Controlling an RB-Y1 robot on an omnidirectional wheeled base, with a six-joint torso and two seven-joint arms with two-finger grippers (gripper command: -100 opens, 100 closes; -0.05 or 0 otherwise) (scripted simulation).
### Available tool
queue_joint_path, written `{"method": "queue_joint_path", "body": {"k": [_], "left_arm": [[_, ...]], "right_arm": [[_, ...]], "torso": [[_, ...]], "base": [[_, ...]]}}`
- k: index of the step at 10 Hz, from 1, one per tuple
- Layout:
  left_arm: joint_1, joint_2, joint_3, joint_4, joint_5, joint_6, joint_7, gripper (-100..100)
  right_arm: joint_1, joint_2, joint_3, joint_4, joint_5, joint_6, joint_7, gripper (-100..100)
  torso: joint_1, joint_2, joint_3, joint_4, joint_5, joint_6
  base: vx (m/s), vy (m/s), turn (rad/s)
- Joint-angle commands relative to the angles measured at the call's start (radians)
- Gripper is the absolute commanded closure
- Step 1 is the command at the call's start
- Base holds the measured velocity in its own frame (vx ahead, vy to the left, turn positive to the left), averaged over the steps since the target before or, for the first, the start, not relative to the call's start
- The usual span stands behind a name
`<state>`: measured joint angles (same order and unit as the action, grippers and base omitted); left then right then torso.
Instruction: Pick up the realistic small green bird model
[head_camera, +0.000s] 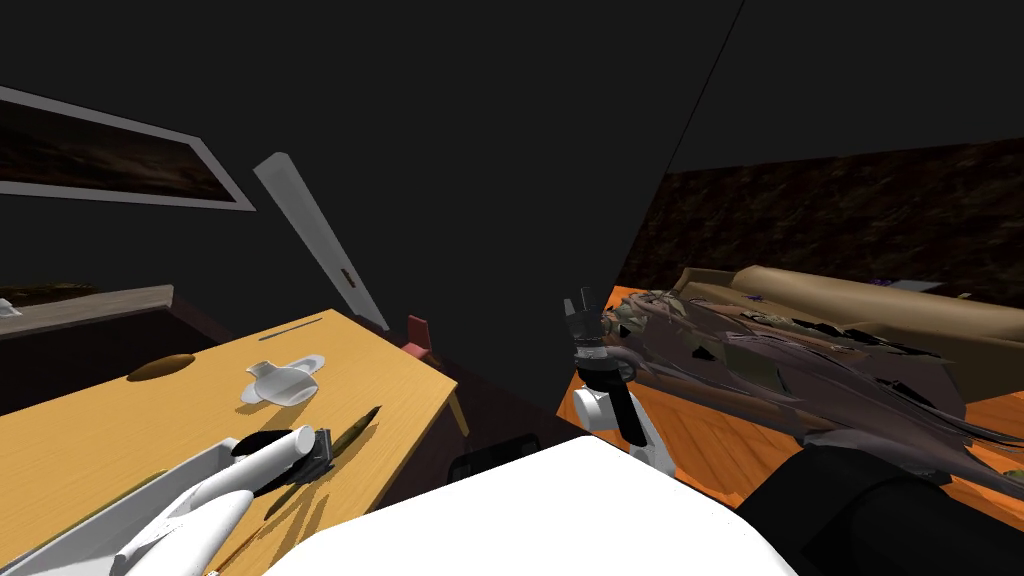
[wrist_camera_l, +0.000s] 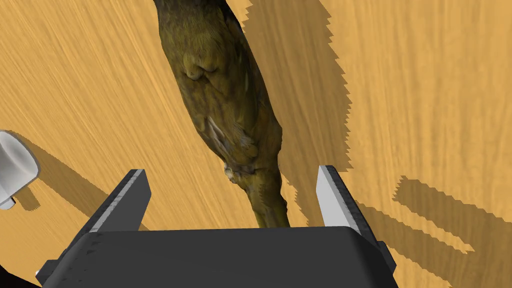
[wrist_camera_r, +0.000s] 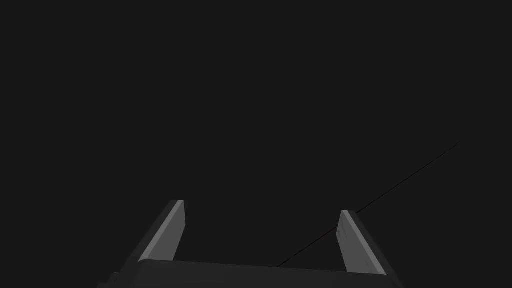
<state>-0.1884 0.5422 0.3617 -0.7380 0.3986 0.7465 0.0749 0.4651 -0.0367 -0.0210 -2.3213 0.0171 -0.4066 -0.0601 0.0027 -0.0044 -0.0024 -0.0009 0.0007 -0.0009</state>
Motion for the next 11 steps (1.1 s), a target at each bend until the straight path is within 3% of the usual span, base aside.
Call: {"method": "queue_joint_path", "body": {"k": [1,3,4,5,7,8,10,11], "left_arm": [[-0.012,0.009,0.004,0.041,0.004,0.015,0.004,-100],[-0.017,0.010,0.003,0.054,0.005,0.012,0.003,-100],[-0.018,0.010,0.004,0.058,0.005,0.012,0.002,0],[-0.008,0.000,-0.025,0.029,-0.021,0.025,0.052,-100],[-0.008,0.000,-0.025,0.029,-0.021,0.025,0.077,-100],[0.002,-0.011,-0.054,0.001,-0.048,0.039,0.117,-100],[0.002,-0.011,-0.054,0.001,-0.048,0.039,0.153,-100],[0.012,-0.022,-0.082,-0.028,-0.074,0.052,0.192,-100]], "right_arm": [[0.000,0.000,0.000,0.000,0.000,0.000,0.000,0],[0.000,0.000,0.000,0.000,0.000,0.000,0.000,0],[0.000,0.000,0.000,0.000,0.000,0.000,0.000,0],[0.000,0.000,0.000,0.000,0.000,0.000,0.000,0],[0.000,0.000,0.000,0.000,0.000,0.000,0.000,0],[0.000,0.000,0.000,0.000,0.000,0.000,0.000,0],[0.000,0.000,0.000,0.000,0.000,0.000,0.000,0],[0.000,0.000,0.000,0.000,0.000,0.000,0.000,0]], "torso": [[0.000,0.000,0.000,0.000,0.000,0.000],[0.000,0.001,0.001,0.000,0.000,0.000],[-0.001,0.002,0.001,0.000,0.000,0.000],[-0.002,0.003,0.002,0.001,0.000,0.000],[0.003,0.007,0.004,0.001,0.001,0.000],[0.001,0.006,0.004,0.001,0.000,0.000],[0.003,0.007,0.004,0.002,0.001,0.000],[0.001,0.006,0.003,0.001,0.000,-0.001]], "base": [[0.043,0.035,-0.028],[0.023,0.020,-0.012],[0.000,0.000,0.000],[-0.035,0.058,-0.164],[-0.044,0.070,-0.063],[-0.051,0.078,-0.157],[-0.037,0.057,-0.056],[-0.047,0.069,-0.156]]}}
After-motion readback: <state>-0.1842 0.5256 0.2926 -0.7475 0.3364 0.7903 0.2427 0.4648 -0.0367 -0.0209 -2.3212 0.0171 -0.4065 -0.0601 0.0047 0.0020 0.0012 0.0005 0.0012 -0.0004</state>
